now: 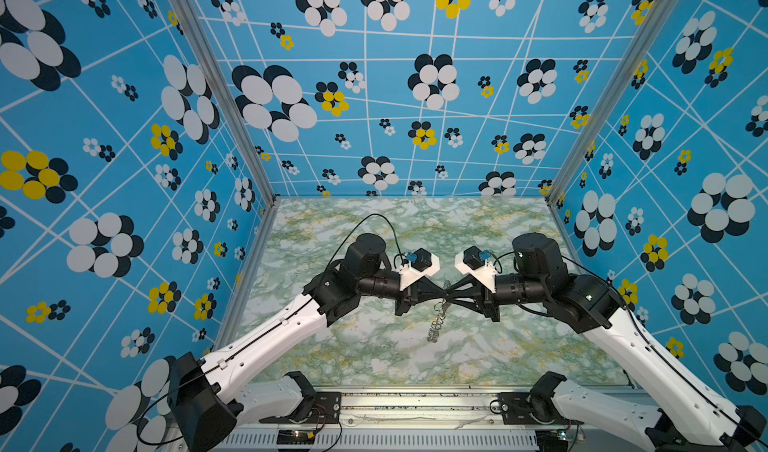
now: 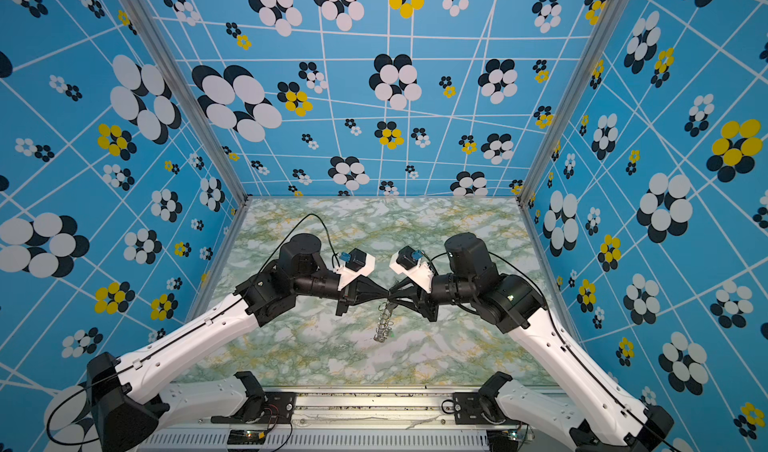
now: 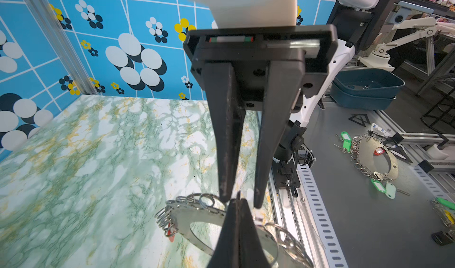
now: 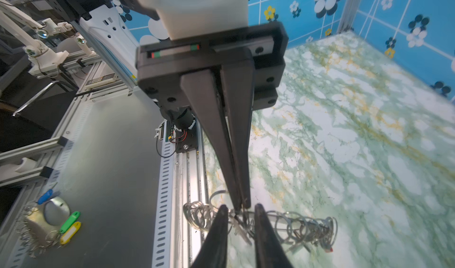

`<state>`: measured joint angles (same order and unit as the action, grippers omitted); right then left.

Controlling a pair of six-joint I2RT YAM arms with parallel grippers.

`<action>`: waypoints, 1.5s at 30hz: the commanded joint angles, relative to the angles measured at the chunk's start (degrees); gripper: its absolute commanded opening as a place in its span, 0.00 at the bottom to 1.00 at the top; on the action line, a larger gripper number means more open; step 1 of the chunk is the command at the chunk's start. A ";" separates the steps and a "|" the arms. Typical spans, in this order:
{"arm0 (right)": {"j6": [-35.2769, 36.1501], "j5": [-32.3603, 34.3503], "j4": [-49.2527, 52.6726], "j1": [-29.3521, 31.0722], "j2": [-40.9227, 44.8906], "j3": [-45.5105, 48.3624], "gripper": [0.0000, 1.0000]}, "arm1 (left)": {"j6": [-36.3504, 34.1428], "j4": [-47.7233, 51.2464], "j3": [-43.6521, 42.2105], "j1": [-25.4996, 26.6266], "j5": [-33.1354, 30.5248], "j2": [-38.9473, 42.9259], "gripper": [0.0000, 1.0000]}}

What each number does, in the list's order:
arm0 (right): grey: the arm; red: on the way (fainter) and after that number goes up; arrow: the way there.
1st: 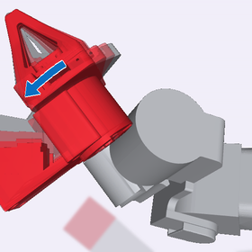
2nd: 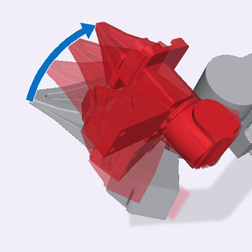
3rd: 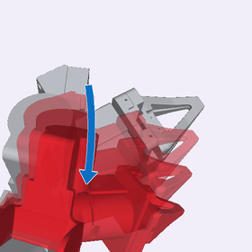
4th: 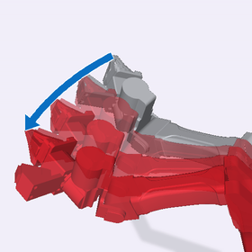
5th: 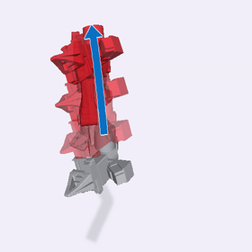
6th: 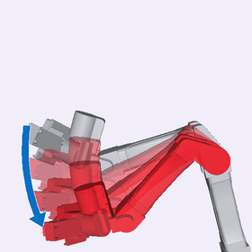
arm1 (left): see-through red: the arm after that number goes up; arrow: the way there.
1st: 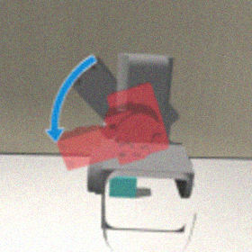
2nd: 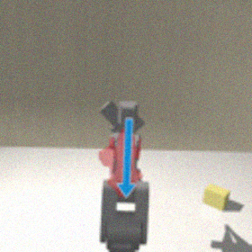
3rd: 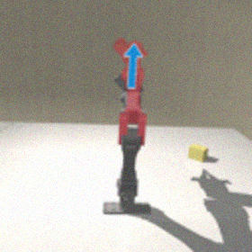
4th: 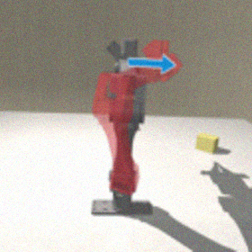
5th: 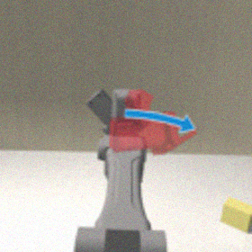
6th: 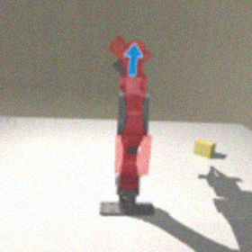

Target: Put the keys on the keyring

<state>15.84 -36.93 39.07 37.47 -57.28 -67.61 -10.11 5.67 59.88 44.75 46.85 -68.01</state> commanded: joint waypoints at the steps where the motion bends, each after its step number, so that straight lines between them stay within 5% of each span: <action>1: -0.43 1.43 -3.25 0.32 1.68 -0.07 0.31 | 1.91 -6.50 -2.18 -0.40 -0.38 2.34 0.00; 13: -3.72 1.88 -7.95 -0.09 3.60 4.42 0.37 | 12.65 -24.88 -8.06 -3.87 2.55 4.81 0.00; 25: -4.65 0.33 -13.34 -0.74 3.66 6.49 0.42 | 17.39 -32.32 -8.48 -3.97 5.06 3.81 0.00; 28: -5.10 -0.23 -14.38 -0.84 3.57 6.96 0.36 | 17.84 -32.96 -8.37 -4.00 5.34 3.63 0.00; 34: -6.24 -1.39 -15.23 -0.83 4.26 7.67 0.01 | 18.02 -33.70 -8.47 -4.05 4.60 3.71 0.00; 45: -11.61 -4.59 -19.95 -0.14 4.36 11.05 0.00 | 21.07 -40.40 -9.87 -4.02 2.36 2.90 0.00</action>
<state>7.07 -39.42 22.44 36.99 -52.36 -58.11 8.69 -27.99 50.26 40.66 49.71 -64.82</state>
